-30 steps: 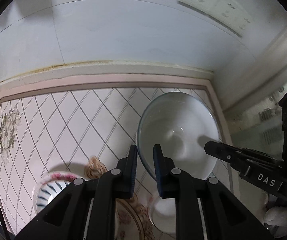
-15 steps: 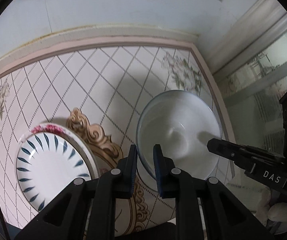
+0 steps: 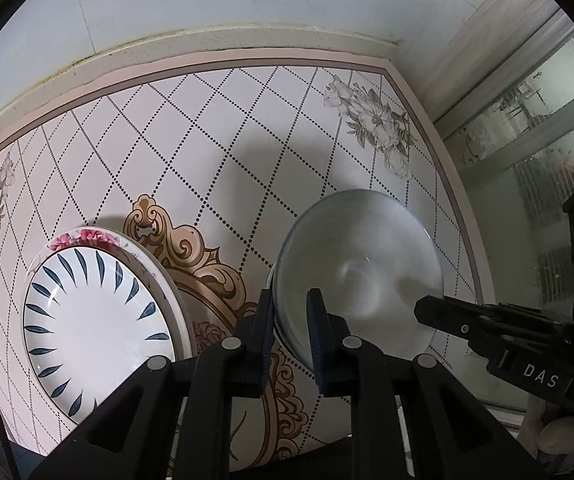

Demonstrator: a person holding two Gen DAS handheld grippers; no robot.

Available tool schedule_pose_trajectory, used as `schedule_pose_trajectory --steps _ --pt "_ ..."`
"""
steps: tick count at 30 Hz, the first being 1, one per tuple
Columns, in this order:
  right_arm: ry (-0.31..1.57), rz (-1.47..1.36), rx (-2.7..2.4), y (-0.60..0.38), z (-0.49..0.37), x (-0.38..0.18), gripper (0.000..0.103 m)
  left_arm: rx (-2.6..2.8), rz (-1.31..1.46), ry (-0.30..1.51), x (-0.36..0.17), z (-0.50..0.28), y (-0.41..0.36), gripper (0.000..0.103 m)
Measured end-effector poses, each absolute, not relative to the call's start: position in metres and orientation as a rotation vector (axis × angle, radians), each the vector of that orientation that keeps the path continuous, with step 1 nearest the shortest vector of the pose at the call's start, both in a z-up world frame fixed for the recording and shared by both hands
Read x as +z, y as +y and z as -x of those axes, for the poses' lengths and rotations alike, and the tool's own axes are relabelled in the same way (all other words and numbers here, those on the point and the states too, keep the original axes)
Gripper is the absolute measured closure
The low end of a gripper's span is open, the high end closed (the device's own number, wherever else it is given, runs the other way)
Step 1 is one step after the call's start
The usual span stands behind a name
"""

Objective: Organize plates and bowls

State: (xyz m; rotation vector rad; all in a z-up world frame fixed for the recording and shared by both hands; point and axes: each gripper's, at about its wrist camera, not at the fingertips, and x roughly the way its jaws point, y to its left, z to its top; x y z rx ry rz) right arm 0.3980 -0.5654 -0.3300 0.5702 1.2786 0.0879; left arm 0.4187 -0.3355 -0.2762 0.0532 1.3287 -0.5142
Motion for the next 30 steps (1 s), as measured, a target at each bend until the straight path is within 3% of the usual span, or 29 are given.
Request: schedule_pose_trajectory --steps 25,28,30 --pt "1.339 -0.594 0.073 -0.568 -0.399 -0.348 0.088 -0.48 -0.128 1.366 -0.285 -0.41 -0.341 0.088" --pt "1.343 -0.556 0.057 -0.565 -0.398 -0.339 0.085 -0.483 -0.135 1.357 -0.272 -0.406 -0.339 0.088" --pt "1.338 -0.518 0.048 -0.561 -0.396 -0.329 0.077 -0.489 -0.143 1.349 -0.261 -0.405 -0.337 0.088"
